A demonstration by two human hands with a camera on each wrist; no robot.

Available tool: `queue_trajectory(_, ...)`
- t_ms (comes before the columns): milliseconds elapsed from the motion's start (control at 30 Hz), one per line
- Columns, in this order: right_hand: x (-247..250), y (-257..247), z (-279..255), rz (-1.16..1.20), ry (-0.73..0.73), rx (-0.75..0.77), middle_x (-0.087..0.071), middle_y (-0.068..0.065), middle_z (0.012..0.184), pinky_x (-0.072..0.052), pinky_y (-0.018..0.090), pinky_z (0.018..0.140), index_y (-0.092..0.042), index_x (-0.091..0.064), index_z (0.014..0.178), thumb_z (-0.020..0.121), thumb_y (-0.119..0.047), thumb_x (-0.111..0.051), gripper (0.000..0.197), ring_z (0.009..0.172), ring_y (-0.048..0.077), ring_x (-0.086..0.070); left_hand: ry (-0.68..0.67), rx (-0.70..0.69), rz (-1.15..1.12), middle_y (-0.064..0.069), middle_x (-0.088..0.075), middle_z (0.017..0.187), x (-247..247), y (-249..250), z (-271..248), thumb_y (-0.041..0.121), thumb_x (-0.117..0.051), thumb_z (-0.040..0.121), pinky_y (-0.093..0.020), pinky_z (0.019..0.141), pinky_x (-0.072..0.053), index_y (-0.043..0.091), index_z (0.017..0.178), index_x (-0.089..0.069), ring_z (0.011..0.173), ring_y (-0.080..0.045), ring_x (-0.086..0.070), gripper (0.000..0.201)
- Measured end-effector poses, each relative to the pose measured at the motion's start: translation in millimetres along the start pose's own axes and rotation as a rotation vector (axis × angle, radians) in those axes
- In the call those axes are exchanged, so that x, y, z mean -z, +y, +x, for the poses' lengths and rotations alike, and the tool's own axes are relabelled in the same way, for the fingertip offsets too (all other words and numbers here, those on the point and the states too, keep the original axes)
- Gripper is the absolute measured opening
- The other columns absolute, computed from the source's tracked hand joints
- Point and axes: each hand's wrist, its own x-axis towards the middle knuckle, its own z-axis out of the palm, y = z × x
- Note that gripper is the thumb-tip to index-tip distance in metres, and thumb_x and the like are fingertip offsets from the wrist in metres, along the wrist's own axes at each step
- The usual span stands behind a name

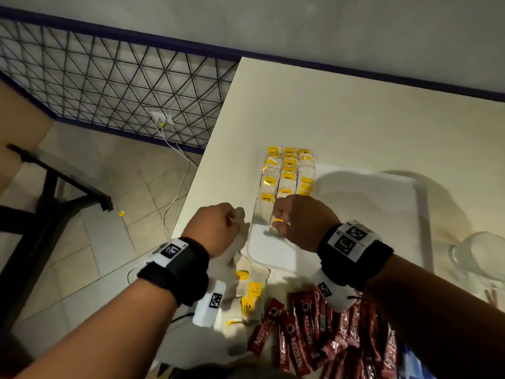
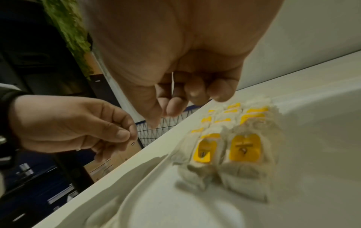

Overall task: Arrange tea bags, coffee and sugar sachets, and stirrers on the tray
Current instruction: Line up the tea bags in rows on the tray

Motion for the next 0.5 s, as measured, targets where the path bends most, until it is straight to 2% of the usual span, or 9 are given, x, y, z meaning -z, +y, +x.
queue_trajectory(133, -16.4, -8.7, -29.6, -0.002, -0.088, 0.144, -0.061, -0.001, 0.099, -0.046, 0.031, 0.077, -0.018, -0.06, 0.103, 0.09, -0.032, -0.06, 0.019, 0.091, 0.022, -0.057, -0.028, -0.094, 0.041, 0.01, -0.061, 0.085, 4.3, -15.3, -30.2, 0.028, -0.064, 0.085, -0.021, 0.065, -0.035, 0.025, 0.093, -0.064, 0.078, -0.013, -0.054, 0.009)
queue_trajectory(200, -24.5, -10.1, -41.1, -0.019, -0.144, 0.163, -0.059, -0.001, 0.1, -0.048, 0.033, 0.081, -0.018, -0.058, 0.108, 0.092, -0.034, -0.057, 0.023, 0.093, 0.021, -0.055, -0.089, -0.169, 0.095, 0.013, -0.056, 0.089, -0.4, -18.3, -48.3, 0.036, -0.068, 0.082, -0.019, 0.068, -0.035, 0.025, 0.096, -0.063, 0.084, -0.011, -0.055, 0.019)
queue_trajectory(300, -35.0, -16.0, -54.3, -0.085, -0.223, 0.117, -0.052, -0.006, 0.097, -0.046, 0.032, 0.083, -0.025, -0.053, 0.107, 0.093, -0.037, -0.05, 0.019, 0.091, 0.017, -0.049, -0.203, -0.302, 0.196, 0.008, -0.057, 0.106, -13.2, -20.2, -79.6, 0.05, -0.069, 0.075, -0.024, 0.081, -0.042, 0.025, 0.112, -0.059, 0.1, -0.016, -0.055, 0.046)
queue_trajectory(367, -41.2, -20.7, -59.8, -0.121, -0.258, 0.085, -0.046, -0.008, 0.094, -0.041, 0.03, 0.08, -0.027, -0.051, 0.101, 0.093, -0.035, -0.046, 0.012, 0.088, 0.016, -0.043, -0.263, -0.364, 0.377, 0.005, -0.051, 0.124, -27.6, -24.0, -97.6, 0.055, -0.071, 0.07, -0.03, 0.089, -0.045, 0.027, 0.128, -0.049, 0.108, -0.018, -0.051, 0.068)
queue_trajectory(433, -45.5, -25.1, -67.8, -0.137, -0.296, 0.069, -0.049, -0.006, 0.098, -0.04, 0.03, 0.079, -0.027, -0.053, 0.106, 0.094, -0.034, -0.044, 0.017, 0.092, 0.017, -0.047, -0.308, -0.336, 0.53, 0.003, -0.037, 0.14, -44.1, -29.1, -113.6, 0.06, -0.075, 0.063, -0.034, 0.095, -0.045, 0.024, 0.143, -0.032, 0.116, -0.02, -0.046, 0.097)
queue_trajectory(500, -48.0, -27.1, -75.3, -0.136, -0.307, 0.069, -0.055, -0.003, 0.109, -0.039, 0.03, 0.079, -0.026, -0.054, 0.112, 0.094, -0.036, -0.045, 0.022, 0.1, 0.019, -0.052, -0.31, -0.252, 0.562, -0.001, -0.021, 0.152, -57.3, -34.2, -120.1, 0.06, -0.08, 0.058, -0.036, 0.1, -0.044, 0.019, 0.15, -0.013, 0.124, -0.024, -0.042, 0.12)
